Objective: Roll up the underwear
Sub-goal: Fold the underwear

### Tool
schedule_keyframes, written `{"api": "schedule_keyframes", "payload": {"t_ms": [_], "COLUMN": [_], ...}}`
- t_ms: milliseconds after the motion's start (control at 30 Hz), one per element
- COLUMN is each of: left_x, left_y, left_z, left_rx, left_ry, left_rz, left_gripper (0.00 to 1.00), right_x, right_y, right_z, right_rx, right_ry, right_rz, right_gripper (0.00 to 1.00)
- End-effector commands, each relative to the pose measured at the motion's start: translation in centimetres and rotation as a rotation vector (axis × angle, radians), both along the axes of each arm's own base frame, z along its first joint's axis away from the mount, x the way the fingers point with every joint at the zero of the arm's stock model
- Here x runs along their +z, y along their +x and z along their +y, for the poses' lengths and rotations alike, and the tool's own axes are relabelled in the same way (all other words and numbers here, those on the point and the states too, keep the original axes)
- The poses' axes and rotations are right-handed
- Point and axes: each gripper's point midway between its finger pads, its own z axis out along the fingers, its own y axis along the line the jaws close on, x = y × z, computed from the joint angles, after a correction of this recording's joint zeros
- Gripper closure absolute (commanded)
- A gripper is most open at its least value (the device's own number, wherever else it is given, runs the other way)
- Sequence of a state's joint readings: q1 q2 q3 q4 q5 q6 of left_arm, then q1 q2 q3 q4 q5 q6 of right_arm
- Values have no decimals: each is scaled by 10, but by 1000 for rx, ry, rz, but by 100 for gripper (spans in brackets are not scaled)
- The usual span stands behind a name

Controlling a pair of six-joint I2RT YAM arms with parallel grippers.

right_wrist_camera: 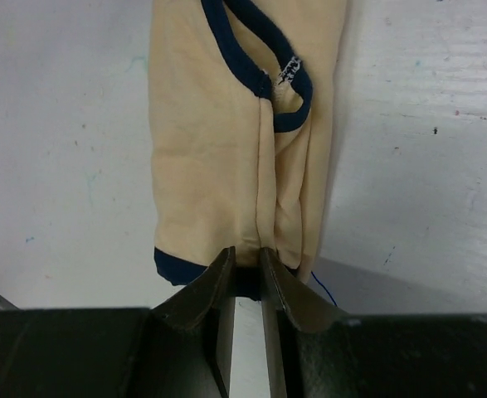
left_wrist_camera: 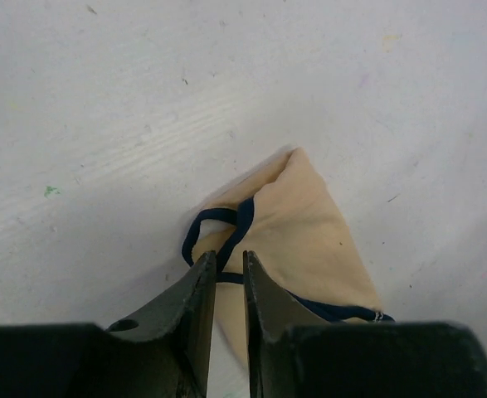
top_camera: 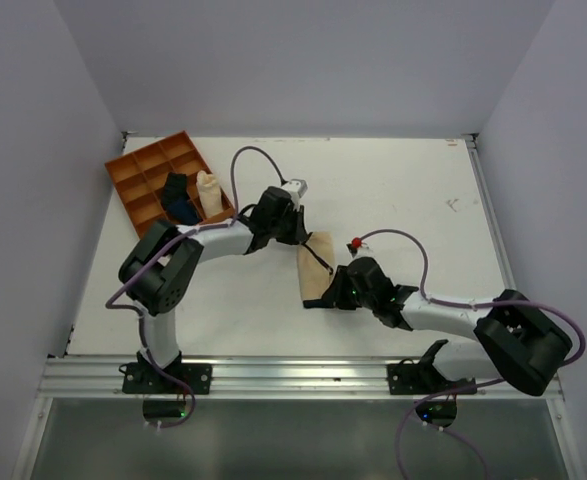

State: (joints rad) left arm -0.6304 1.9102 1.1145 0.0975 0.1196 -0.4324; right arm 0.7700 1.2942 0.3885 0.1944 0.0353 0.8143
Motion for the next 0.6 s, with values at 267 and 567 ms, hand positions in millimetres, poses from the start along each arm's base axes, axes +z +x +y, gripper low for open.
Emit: {"api": "schedule_keyframes", "payload": {"t_ms": [267, 567], "left_x": [78, 76], "left_y": [-71, -123], "left_z": [26, -3], "left_rx": [-46, -171], "left_ry": [-195, -357], "left_rz": [-131, -121], "left_gripper": [73, 75], "right_x": [54, 51], "right_y": [54, 79], "right_z": [-27, -19], "right_rx": [-166, -52], "right_ry": [-132, -156], "right_rz": [-114, -72], "right_gripper": [75, 76]}}
